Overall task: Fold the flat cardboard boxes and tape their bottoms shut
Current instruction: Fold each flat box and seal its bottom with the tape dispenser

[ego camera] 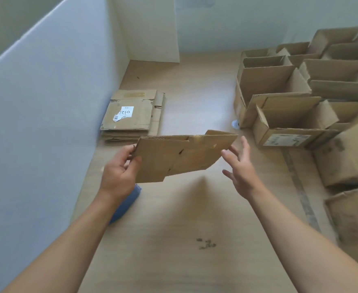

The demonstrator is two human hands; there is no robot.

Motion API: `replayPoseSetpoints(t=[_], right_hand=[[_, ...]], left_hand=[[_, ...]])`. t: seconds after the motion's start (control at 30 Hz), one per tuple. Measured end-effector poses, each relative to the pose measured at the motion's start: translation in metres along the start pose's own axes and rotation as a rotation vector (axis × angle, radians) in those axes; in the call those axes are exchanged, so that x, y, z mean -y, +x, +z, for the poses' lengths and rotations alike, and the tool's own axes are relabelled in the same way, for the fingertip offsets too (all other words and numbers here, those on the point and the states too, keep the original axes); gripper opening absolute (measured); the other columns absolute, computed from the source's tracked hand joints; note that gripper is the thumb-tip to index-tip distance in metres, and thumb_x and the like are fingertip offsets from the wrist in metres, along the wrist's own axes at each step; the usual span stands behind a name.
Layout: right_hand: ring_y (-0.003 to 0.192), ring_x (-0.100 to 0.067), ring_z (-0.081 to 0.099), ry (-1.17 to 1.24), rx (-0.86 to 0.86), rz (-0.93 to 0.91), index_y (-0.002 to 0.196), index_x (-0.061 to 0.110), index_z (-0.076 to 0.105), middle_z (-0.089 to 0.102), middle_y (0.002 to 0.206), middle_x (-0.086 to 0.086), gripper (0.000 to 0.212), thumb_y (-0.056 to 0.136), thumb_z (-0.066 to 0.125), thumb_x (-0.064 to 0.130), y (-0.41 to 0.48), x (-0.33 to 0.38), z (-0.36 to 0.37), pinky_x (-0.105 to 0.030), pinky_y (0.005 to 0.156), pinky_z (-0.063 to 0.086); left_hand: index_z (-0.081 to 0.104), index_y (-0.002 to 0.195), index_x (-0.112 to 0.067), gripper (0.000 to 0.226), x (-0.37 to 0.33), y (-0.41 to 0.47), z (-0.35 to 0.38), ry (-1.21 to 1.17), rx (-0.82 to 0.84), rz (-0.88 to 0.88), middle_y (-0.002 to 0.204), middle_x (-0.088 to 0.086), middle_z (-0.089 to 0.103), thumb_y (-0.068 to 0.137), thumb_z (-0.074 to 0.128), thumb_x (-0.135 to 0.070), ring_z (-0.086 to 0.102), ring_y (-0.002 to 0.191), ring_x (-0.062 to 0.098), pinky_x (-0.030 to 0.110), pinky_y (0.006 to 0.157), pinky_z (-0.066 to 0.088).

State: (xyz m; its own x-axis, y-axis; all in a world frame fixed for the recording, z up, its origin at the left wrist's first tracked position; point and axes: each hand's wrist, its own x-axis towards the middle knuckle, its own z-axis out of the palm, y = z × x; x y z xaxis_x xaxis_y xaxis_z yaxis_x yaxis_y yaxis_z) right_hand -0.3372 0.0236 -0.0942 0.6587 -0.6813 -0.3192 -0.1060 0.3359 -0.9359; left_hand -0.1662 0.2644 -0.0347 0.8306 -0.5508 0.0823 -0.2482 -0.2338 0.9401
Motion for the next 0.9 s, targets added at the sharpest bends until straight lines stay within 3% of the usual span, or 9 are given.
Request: replayPoseSetpoints(t=[0.1,0.2,0.3,0.37,0.43,0.5,0.63,0.77,0.9], right_hand=[[0.117,0.002,0.054,-0.006,-0.034,-0.033,0.144,0.046,0.030,0.050,0.135,0.021,0.069,0.090,0.071,0.030,-0.025,-0.014,-0.026,-0.047,0.106,0.040],[0.112,-0.001,0.059,-0.047,-0.056,-0.078,0.141,0.040,0.038,0.053,0.132,0.009,0.069,0.081,0.072,0.032,-0.049,-0.027,-0.045,-0.032,0.095,0.046],[0.119,-0.016,0.057,-0.170,-0.004,-0.114,0.124,0.038,0.059,0.061,0.122,-0.003,0.045,0.082,0.073,0.032,-0.067,-0.043,-0.053,-0.036,0.101,0.049],[0.120,-0.010,0.056,-0.275,0.021,-0.140,0.113,0.036,0.065,0.060,0.120,-0.002,0.028,0.089,0.073,0.024,-0.075,-0.053,-0.052,-0.037,0.105,0.047],[0.122,0.005,0.051,-0.308,0.045,-0.158,0.108,0.040,0.065,0.056,0.126,0.008,0.029,0.090,0.072,0.019,-0.081,-0.059,-0.050,-0.040,0.109,0.043],[0.132,0.011,0.040,-0.280,0.080,-0.150,0.116,0.048,0.058,0.051,0.137,0.017,0.041,0.086,0.076,0.026,-0.082,-0.059,-0.048,-0.040,0.111,0.041],[0.136,0.013,0.033,-0.232,0.145,-0.162,0.140,0.053,0.036,0.033,0.152,0.026,0.076,0.081,0.080,0.032,-0.073,-0.044,-0.047,-0.029,0.104,0.043],[0.130,0.011,0.042,-0.471,0.279,-0.206,0.134,0.048,0.049,0.041,0.144,0.031,0.064,0.074,0.070,0.057,-0.064,-0.032,-0.043,-0.034,0.107,0.040],[0.135,0.005,0.039,-0.581,0.252,-0.296,0.114,0.047,0.062,0.046,0.140,0.029,0.048,0.070,0.067,0.067,-0.063,-0.041,-0.044,-0.034,0.108,0.037]], left_hand=[[0.066,0.109,-0.026,0.021,0.012,-0.025,0.019,-0.048,-0.036,-0.051,0.086,-0.015,0.071,0.094,0.055,-0.017,0.066,0.078,0.002,0.022,0.074,0.052],[0.063,0.108,-0.023,0.023,0.025,-0.050,0.033,0.023,-0.035,-0.102,0.084,-0.026,0.070,0.100,0.052,-0.005,0.062,0.079,-0.010,0.013,0.077,0.046],[0.056,0.124,-0.036,0.033,0.044,-0.071,0.046,0.127,0.049,-0.143,0.120,-0.015,0.064,0.098,0.059,-0.015,0.059,0.113,0.006,0.025,0.098,0.045],[0.049,0.133,-0.035,0.044,0.046,-0.085,0.055,0.179,0.118,-0.169,0.131,-0.011,0.054,0.097,0.061,-0.014,0.053,0.118,0.008,0.015,0.091,0.044],[0.048,0.136,-0.030,0.044,0.042,-0.094,0.062,0.211,0.133,-0.201,0.130,-0.012,0.051,0.096,0.061,-0.016,0.055,0.109,0.003,0.011,0.084,0.043],[0.051,0.133,-0.030,0.038,0.042,-0.098,0.065,0.181,0.102,-0.249,0.125,-0.012,0.056,0.097,0.059,-0.020,0.058,0.104,0.000,0.025,0.089,0.050],[0.060,0.118,-0.027,0.022,0.030,-0.103,0.060,-0.061,0.083,-0.346,0.117,-0.005,0.062,0.096,0.059,-0.026,0.062,0.108,0.016,0.036,0.085,0.057],[0.062,0.113,-0.027,0.037,0.024,-0.115,0.053,-0.111,0.174,-0.278,0.110,-0.009,0.067,0.080,0.061,-0.044,0.062,0.110,0.010,0.034,0.090,0.055],[0.047,0.135,-0.039,0.070,0.031,-0.116,0.049,0.118,0.389,-0.122,0.141,-0.022,0.044,0.072,0.061,-0.067,0.038,0.133,-0.006,0.018,0.101,0.040]])
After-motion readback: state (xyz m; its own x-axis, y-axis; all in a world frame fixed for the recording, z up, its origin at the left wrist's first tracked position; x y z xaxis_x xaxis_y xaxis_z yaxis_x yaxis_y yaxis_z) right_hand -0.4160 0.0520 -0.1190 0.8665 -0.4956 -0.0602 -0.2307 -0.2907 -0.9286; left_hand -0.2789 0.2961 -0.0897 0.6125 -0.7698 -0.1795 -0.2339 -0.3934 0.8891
